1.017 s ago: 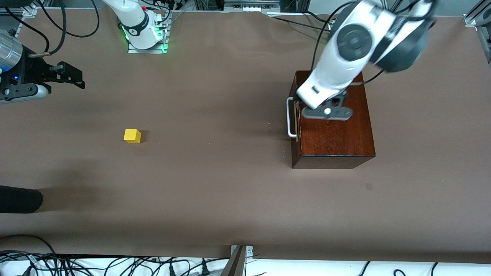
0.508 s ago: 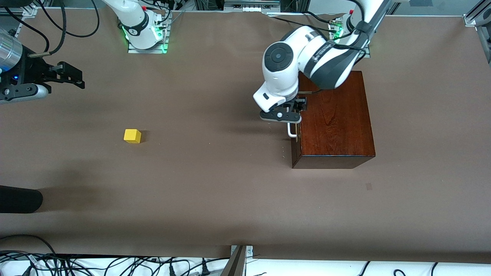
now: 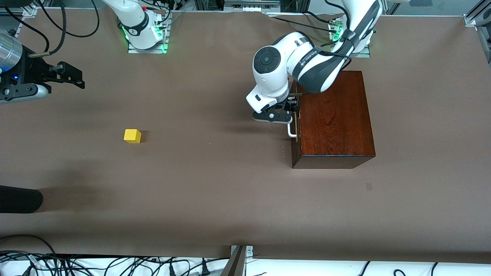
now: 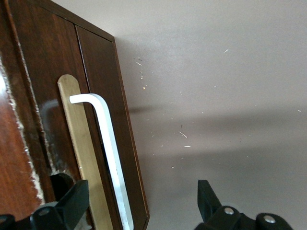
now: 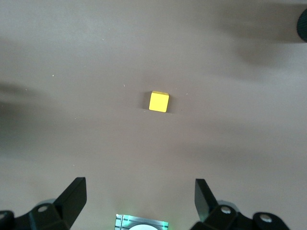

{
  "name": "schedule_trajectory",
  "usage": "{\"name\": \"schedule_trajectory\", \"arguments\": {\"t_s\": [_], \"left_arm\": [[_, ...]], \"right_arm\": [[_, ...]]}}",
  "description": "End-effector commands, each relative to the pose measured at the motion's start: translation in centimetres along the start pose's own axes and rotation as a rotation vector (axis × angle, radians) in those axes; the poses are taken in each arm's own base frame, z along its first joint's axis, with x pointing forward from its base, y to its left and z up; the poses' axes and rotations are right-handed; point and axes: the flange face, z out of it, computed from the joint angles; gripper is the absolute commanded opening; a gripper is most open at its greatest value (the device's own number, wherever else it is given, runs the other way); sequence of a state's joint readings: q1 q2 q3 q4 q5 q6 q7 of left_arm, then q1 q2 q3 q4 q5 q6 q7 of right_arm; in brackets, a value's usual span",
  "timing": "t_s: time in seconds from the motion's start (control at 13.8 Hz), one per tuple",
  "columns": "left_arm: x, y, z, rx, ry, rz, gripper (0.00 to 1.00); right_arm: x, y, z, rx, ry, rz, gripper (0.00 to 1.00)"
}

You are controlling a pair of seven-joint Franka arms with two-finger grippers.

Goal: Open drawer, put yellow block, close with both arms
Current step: 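Pull the drawer handle outward with the left gripper to open it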

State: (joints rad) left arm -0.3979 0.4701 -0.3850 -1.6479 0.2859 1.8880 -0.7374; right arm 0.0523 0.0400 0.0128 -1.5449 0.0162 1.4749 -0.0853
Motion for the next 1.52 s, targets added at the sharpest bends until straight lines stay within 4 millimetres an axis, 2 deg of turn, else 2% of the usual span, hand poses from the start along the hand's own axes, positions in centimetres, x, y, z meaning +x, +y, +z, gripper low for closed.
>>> {"name": "schedule_trajectory", "arguments": {"t_s": [0.0, 0.36, 0.58, 0.8, 1.09, 1.38, 1.45], "left_arm": [[0.1, 0.5, 1.1, 0.047, 0.037, -0.013, 1.0], [-0.4, 2.1, 3.4, 0.106, 0.057, -0.042, 1.0], [-1.0, 4.2, 5.6, 0.1, 0.05, -0.064, 1.0], [-0.7, 4.5, 6.8, 0.138, 0.092, -0.069, 1.0], [-1.0, 7.1, 6.9, 0.104, 0.093, -0.127, 1.0], [-0.4, 10.2, 4.7, 0.021, 0.097, -0.149, 1.0], [-0.5, 11.2, 4.2, -0.005, 0.109, -0.143, 1.0]], "right_arm": [[-0.3, -0.1, -0.6, 0.013, -0.001, 0.0, 1.0], [-0.3, -0.1, -0.6, 0.01, 0.0, -0.003, 1.0], [-0.2, -0.2, -0.7, 0.011, 0.005, -0.005, 1.0], [0.0, 0.0, -0.7, 0.008, 0.012, -0.009, 1.0], [0.3, 0.2, -1.4, 0.0, 0.029, -0.012, 1.0], [0.3, 0.0, -1.5, -0.008, 0.03, -0.014, 1.0], [0.3, 0.1, -2.0, -0.004, 0.042, -0.013, 1.0]]}}
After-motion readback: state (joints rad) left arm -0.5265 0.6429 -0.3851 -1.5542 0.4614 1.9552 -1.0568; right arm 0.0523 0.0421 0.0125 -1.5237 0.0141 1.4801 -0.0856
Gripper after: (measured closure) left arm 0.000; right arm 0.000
